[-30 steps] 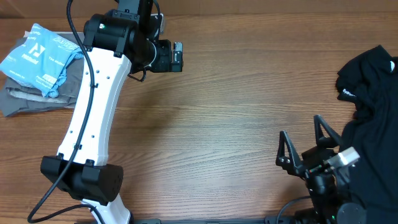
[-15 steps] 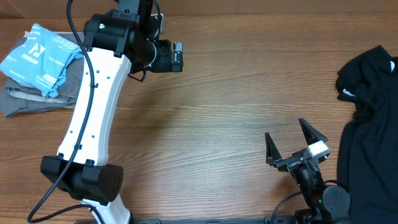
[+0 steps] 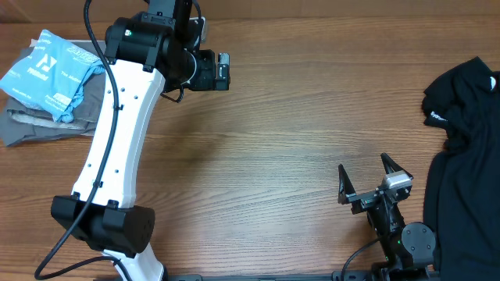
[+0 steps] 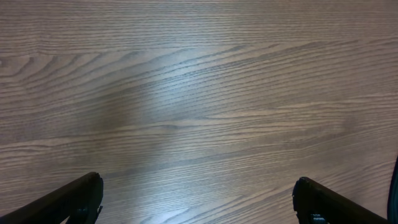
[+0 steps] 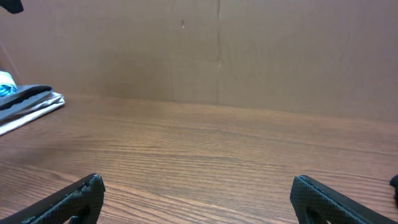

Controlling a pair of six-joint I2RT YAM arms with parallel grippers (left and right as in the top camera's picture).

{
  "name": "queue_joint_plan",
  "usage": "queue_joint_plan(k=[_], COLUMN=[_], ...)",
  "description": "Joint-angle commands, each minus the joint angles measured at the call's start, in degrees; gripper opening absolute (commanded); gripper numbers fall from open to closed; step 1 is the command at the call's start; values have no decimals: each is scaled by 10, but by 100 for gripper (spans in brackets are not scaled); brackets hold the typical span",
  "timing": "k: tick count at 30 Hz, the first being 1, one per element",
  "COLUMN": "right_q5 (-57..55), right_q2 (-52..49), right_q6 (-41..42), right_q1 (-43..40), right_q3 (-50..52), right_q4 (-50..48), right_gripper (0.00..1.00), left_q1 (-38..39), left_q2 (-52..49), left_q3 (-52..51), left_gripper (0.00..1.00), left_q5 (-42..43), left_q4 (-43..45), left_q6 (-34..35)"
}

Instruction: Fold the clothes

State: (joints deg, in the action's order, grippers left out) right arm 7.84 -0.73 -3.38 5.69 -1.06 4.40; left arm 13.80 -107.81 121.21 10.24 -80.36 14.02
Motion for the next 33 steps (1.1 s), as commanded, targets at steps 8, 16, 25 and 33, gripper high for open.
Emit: queue_joint_plan(k=[8, 16, 25, 33], right_q5=[-9, -9, -9, -9], right_q2=[5, 5, 5, 5], right_q6=[-5, -5, -5, -5], right_q1=[-2, -2, -2, -2], right_q3=[6, 6, 6, 6], right_q4=[-2, -2, -2, -2], right_gripper=[100, 100, 100, 100], left_q1=[0, 0, 0, 12], left_q2=[-5, -5, -5, 20], left_q3=[-1, -1, -1, -1], left_gripper=[100, 100, 100, 100], left_q5=[-3, -3, -3, -4], left_q4=[0, 0, 0, 0], left_q6=[8, 8, 8, 8])
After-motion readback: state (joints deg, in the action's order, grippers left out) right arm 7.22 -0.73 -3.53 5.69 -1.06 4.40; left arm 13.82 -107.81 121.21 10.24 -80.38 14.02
